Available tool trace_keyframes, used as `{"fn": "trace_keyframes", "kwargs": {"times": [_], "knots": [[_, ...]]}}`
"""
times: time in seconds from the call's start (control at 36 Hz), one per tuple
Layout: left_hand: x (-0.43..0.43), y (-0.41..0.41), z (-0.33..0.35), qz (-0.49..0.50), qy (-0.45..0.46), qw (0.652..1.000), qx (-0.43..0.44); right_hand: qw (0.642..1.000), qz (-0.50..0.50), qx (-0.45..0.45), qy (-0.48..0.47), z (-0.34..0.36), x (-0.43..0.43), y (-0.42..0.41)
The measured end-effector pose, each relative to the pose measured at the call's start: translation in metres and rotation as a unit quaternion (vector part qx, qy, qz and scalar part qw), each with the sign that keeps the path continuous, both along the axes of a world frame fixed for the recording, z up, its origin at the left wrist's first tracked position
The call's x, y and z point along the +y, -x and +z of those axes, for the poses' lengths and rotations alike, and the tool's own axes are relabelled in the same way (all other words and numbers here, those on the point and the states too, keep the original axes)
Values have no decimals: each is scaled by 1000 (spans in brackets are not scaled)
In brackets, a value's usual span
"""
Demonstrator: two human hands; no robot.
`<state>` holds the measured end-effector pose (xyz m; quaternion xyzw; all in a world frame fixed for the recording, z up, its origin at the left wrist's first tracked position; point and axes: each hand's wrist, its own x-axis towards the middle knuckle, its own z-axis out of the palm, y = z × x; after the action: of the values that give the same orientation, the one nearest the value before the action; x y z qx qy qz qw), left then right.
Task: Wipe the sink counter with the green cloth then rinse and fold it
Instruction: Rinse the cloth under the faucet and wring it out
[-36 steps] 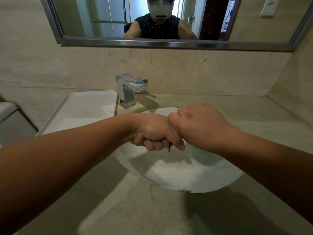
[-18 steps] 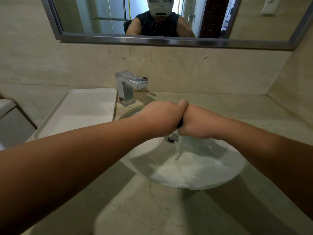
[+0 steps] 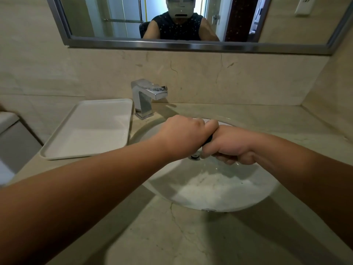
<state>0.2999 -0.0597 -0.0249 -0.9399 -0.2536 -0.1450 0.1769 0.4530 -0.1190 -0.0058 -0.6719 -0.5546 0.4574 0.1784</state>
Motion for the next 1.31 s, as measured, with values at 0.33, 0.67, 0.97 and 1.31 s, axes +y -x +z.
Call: {"fn": "trace_keyframes", "kwargs": {"times": [0.33,0.67,0.97,1.31], "knots": [[16,17,-3,112,369,903,-190,969,-113,41,-215,15,-12,4],[12,23,30,2,900,436,2,605,162,-426,-653,-15,-15,-11],[6,17,33,118,801,587,-31,685,172,-535,-464,18,-8,18],[0,-1,22,161,385,909,-18,797,111,-550,-223,13,19,28]]}}
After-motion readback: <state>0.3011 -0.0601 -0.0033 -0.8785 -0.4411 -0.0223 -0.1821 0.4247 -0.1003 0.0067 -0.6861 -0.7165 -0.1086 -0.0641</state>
